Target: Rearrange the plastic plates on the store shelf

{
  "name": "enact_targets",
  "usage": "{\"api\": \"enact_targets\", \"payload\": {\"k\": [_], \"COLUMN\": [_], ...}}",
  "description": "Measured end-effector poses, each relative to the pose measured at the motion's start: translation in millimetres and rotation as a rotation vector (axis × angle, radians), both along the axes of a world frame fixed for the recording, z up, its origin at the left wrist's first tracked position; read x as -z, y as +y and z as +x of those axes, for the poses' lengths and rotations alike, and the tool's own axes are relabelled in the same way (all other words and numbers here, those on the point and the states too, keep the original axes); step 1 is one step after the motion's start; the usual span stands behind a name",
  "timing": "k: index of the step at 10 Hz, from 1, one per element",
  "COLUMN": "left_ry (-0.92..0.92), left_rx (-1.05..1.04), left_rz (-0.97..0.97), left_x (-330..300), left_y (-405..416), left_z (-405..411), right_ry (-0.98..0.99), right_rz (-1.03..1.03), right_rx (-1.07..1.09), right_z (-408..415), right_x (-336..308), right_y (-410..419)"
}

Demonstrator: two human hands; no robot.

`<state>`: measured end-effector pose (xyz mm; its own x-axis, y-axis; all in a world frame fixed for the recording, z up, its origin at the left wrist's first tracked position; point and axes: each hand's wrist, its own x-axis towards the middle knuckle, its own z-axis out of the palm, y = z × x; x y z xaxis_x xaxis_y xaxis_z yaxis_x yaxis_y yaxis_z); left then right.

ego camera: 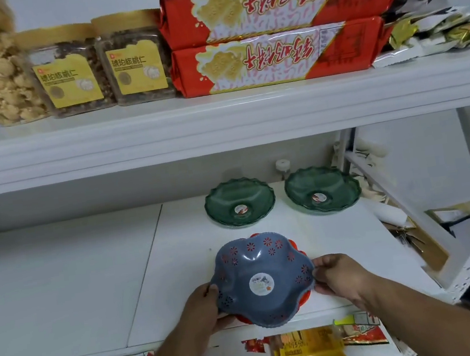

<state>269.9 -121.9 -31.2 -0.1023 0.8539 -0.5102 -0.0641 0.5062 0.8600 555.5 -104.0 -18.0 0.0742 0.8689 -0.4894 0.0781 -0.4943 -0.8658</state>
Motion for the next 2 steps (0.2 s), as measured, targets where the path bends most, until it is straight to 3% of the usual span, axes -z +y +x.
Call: {"api": "enact_targets", "payload": {"k": [2], "left_ry": [-0.067], "left_rx": [-0.028], "left_rz": [0.04], "left_x": [4.2], "left_y": [-1.6], "left_z": [2.0], "right_ry": [0.018], "right_rz": [-0.003], "right_rx": [-0.099], "right_z": [3.6], "right_x": [-0.2], "right_y": [-6.4]}}
